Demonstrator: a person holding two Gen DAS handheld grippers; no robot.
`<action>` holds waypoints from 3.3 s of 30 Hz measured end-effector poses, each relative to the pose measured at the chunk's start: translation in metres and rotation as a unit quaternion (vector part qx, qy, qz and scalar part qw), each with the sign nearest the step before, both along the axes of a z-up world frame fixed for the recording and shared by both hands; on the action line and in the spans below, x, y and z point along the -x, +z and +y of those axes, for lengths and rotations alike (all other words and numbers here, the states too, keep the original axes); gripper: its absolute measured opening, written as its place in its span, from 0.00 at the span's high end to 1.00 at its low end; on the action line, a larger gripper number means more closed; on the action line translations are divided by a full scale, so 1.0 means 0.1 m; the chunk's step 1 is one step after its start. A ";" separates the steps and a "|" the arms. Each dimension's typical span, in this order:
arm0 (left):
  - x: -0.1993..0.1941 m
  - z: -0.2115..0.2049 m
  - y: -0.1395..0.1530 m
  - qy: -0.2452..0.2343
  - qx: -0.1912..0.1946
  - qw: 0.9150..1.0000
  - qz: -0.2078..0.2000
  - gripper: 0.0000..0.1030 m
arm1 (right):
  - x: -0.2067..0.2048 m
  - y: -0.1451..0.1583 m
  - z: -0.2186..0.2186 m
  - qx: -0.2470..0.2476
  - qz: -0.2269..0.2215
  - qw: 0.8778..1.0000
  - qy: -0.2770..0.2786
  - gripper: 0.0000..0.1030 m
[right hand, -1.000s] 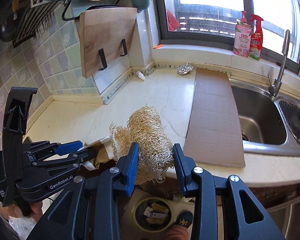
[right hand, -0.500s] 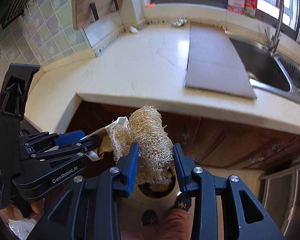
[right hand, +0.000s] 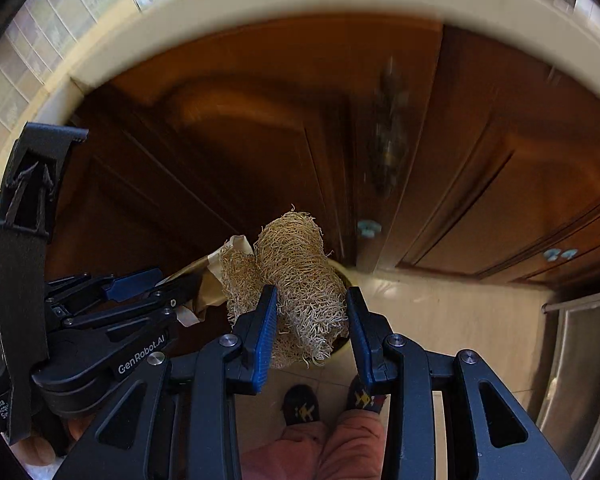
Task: Collect trash
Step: 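Carry the sleeve and loofah down over the bin and open both tools, then raise both tools back toward the counter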
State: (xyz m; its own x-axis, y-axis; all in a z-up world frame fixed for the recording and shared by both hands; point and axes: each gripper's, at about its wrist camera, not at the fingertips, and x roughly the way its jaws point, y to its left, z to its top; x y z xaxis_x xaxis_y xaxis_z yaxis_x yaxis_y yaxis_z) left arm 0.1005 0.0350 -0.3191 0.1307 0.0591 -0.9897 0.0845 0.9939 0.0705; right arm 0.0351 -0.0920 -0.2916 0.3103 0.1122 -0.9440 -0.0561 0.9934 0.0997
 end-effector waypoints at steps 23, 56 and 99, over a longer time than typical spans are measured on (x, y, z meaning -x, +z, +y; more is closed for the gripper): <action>-0.07 0.42 -1.89 0.059 0.022 0.996 0.061 0.70 | -0.36 -2.16 -0.05 -0.006 0.087 0.996 -0.003 0.66; -0.11 0.46 -1.43 0.063 0.007 0.996 0.055 0.19 | -0.36 -1.93 -0.08 -0.030 0.097 0.995 0.001 0.50; -1.05 -0.45 4.54 -0.088 0.069 0.953 -0.281 0.19 | -0.35 4.15 -0.16 -0.027 -0.245 0.968 -0.037 0.41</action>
State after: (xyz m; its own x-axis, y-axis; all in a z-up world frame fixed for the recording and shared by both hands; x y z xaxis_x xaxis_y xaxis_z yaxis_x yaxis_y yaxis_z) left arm 0.2058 -0.0098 0.1345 0.6389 -0.1381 -0.7567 0.2378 0.9710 0.0235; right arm 0.0701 -0.1079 0.1229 0.7294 0.1174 -0.6740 -0.0380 0.9906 0.1314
